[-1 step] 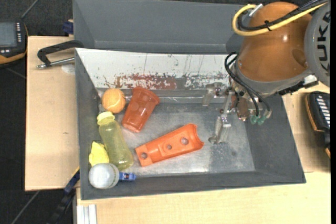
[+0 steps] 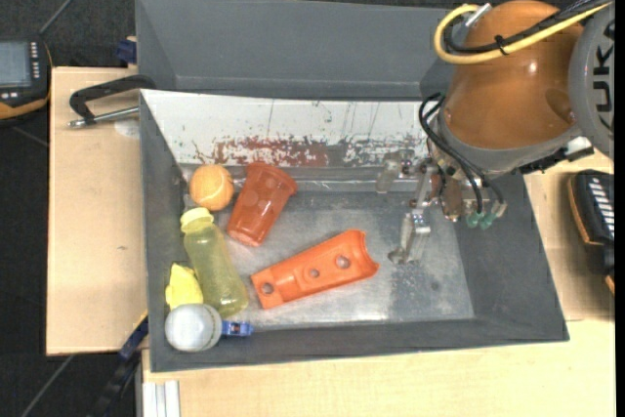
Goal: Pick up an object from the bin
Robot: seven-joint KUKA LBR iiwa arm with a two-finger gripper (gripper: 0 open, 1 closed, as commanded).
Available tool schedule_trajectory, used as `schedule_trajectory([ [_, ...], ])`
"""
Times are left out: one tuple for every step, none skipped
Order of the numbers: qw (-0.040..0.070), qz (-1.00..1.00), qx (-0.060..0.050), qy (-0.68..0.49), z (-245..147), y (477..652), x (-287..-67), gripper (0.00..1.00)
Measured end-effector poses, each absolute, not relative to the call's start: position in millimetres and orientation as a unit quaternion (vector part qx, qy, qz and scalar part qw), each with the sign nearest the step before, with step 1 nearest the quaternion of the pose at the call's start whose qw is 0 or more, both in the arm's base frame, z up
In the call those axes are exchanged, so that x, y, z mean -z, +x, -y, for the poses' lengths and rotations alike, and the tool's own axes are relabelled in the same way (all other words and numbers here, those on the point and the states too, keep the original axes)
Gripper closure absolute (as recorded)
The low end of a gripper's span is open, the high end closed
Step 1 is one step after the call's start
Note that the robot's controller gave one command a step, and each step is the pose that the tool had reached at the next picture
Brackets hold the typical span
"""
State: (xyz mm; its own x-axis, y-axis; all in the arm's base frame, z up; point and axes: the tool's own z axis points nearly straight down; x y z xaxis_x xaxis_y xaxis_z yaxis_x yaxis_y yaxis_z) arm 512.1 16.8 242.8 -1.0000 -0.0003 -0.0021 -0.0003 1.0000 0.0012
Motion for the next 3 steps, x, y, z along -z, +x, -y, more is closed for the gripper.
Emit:
schedule_trajectory([
  [0.003,-1.0,0.0,-0.026,-27,507.3,-198,0.0],
  [0.0,-0.995,0.0,-0.099,-82,505.6,-161,0.0],
  [0.005,-0.985,-0.003,-0.17,-89,504.0,-106,0.0],
])
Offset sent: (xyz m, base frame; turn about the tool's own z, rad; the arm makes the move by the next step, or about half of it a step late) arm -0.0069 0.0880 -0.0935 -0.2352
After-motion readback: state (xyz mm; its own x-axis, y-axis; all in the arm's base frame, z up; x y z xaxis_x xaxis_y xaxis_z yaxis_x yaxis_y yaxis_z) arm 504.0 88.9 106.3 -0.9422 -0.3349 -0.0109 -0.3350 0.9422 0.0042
